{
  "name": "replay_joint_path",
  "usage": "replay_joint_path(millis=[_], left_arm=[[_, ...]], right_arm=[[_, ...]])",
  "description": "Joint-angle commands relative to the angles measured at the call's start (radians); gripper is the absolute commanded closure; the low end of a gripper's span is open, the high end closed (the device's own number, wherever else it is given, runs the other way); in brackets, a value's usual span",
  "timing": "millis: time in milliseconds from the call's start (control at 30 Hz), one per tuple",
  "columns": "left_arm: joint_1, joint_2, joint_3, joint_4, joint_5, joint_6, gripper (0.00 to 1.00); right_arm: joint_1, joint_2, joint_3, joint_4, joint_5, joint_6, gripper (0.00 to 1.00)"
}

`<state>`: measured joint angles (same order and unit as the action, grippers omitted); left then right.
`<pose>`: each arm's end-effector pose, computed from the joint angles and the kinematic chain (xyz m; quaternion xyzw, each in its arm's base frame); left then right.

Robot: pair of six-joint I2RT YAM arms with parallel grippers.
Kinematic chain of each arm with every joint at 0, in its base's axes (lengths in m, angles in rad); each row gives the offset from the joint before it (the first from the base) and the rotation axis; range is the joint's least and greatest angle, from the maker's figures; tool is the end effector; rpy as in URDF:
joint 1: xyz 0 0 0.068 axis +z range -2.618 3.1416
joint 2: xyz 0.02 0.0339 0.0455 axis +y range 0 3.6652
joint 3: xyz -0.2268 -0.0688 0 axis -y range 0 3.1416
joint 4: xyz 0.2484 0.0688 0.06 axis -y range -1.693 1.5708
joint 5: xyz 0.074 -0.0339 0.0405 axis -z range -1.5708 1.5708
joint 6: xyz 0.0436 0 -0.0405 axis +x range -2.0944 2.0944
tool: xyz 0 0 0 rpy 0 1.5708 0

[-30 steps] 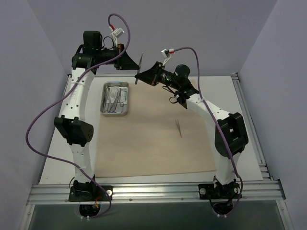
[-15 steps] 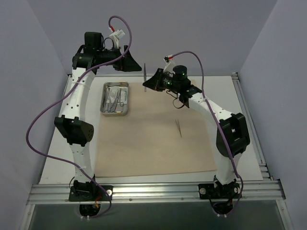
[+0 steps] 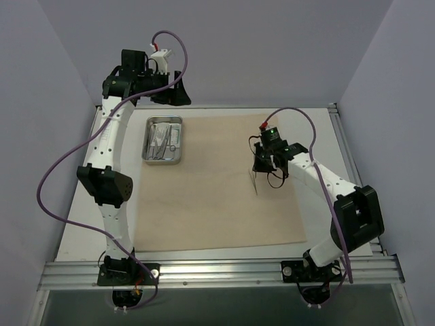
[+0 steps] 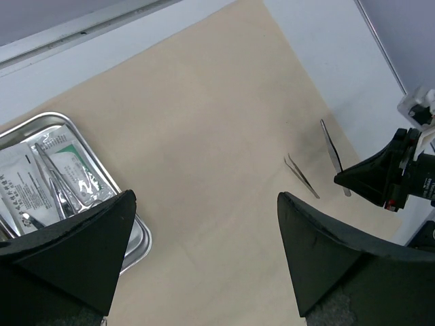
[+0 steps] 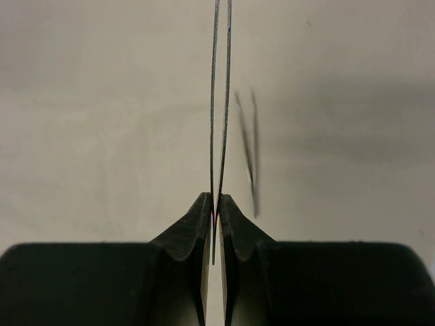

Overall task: Open and lay out the surgical kit
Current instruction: Place the medical item in the surgical kit.

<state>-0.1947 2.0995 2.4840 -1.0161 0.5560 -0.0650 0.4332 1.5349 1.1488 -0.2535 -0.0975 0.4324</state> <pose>0.4192 -0.1061 0.3926 0.1795 0.8477 -0.2990 0.3998 0.3238 0.1545 0.2321 -0.0222 0.8925 0.2276 0.3888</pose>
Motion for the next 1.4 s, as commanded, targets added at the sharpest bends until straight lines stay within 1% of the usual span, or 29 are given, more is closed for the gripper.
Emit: replay_joint_path(millis=[0,67,233,533,933,967,1000,1100,1200,1367], left_arm=[[-0.002,-0.053,0.000,-0.010,-0.048,0.022,0.06],[0.000,-0.056,-0.010,-0.009,-0.050,0.021,0.06],[0.000,-0.064,-0.023,-0.010,-0.061,0.024,0.06],[0.001,-0.067,-0.030,-0.010,-0.067,0.025,0.06],[0.003,-0.058,-0.030,-0.009,-0.062,0.022,0.06],[0.003,-0.058,-0.031,-0.007,-0.062,0.022,0.06],[0.003,-0.058,-0.031,-0.007,-0.062,0.022,0.06],[0.003,-0.056,-0.033,-0.006,-0.061,0.021,0.06],[0.003,-0.058,-0.033,-0.006,-0.061,0.022,0.06],[0.003,-0.059,-0.040,-0.006,-0.062,0.024,0.06]], right_arm=[[-0.004,-0.006,-0.069,-0.108,0.134,-0.001,1.00],[-0.004,0.017,-0.084,-0.118,0.160,-0.003,1.00],[-0.005,0.054,-0.139,-0.098,0.168,-0.024,1.00],[-0.008,0.148,-0.139,-0.055,0.165,-0.073,1.00],[-0.007,0.149,-0.201,-0.047,0.154,-0.112,1.00],[-0.008,0.149,-0.202,-0.044,0.154,-0.113,0.99],[-0.007,0.149,-0.204,-0.041,0.151,-0.113,0.96],[-0.007,0.149,-0.205,-0.026,0.150,-0.116,0.94],[-0.008,0.157,-0.193,-0.027,0.148,-0.126,0.85],[-0.007,0.146,-0.153,-0.052,0.147,-0.123,0.82]])
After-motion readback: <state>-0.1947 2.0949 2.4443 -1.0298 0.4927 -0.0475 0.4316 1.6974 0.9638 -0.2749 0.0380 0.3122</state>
